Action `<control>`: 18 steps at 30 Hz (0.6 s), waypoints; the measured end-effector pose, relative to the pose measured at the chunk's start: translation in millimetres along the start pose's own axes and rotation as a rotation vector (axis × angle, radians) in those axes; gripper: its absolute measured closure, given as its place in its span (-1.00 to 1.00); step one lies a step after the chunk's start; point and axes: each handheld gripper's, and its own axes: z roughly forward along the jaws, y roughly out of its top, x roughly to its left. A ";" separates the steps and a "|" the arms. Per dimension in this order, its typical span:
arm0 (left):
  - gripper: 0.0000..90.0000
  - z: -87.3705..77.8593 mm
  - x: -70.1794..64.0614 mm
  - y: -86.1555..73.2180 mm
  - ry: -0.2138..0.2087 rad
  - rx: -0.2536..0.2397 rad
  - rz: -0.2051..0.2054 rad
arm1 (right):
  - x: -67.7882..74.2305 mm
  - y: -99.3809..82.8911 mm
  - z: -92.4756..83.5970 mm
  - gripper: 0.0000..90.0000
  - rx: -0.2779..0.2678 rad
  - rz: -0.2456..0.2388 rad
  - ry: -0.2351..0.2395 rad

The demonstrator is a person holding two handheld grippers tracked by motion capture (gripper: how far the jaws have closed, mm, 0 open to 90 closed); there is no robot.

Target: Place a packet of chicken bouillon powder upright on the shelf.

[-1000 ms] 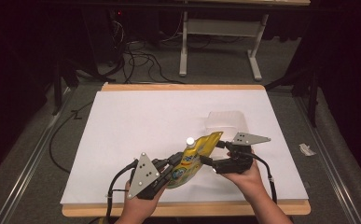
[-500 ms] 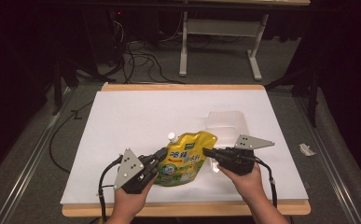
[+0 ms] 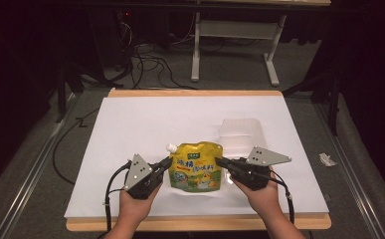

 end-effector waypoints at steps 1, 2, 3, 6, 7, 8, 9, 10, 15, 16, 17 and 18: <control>1.00 0.3 0.6 -1.7 0.002 0.005 0.002 | 0.9 -0.9 0.5 1.00 0.008 0.002 -0.001; 1.00 0.4 0.8 -3.1 0.003 0.009 0.002 | 1.1 -1.8 1.3 1.00 0.010 -0.001 0.001; 1.00 0.7 1.0 -4.4 0.003 0.011 0.003 | 1.6 -2.6 2.0 1.00 0.013 0.002 0.002; 1.00 0.9 1.2 -7.5 0.001 0.015 -0.001 | 2.6 -4.3 3.2 1.00 0.018 -0.009 0.001; 1.00 1.0 1.1 -8.6 0.001 0.018 0.001 | 3.4 -4.9 3.1 1.00 0.022 -0.008 0.001; 1.00 1.1 0.8 -9.8 -0.001 0.021 0.001 | 3.8 -5.6 3.3 1.00 0.023 -0.012 0.001; 1.00 1.3 0.4 -10.7 -0.002 0.024 0.000 | 4.2 -6.5 3.1 1.00 0.027 -0.017 0.001; 1.00 1.3 0.0 -12.3 -0.003 0.030 0.005 | 4.8 -7.3 3.0 1.00 0.030 -0.015 0.003; 1.00 -2.2 -4.2 -15.7 -0.010 0.019 0.018 | 4.6 -13.7 -0.4 0.89 0.035 -0.002 0.045; 1.00 -3.6 -5.5 -16.9 -0.011 0.014 0.017 | 4.5 -14.5 -1.0 0.84 0.032 0.005 0.057; 1.00 -4.4 -5.9 -17.4 -0.012 0.012 0.019 | 4.3 -15.5 -1.3 0.76 0.031 0.009 0.072; 1.00 -5.3 -6.5 -17.5 -0.013 0.012 0.018 | 4.5 -15.9 -1.2 0.70 0.031 0.014 0.078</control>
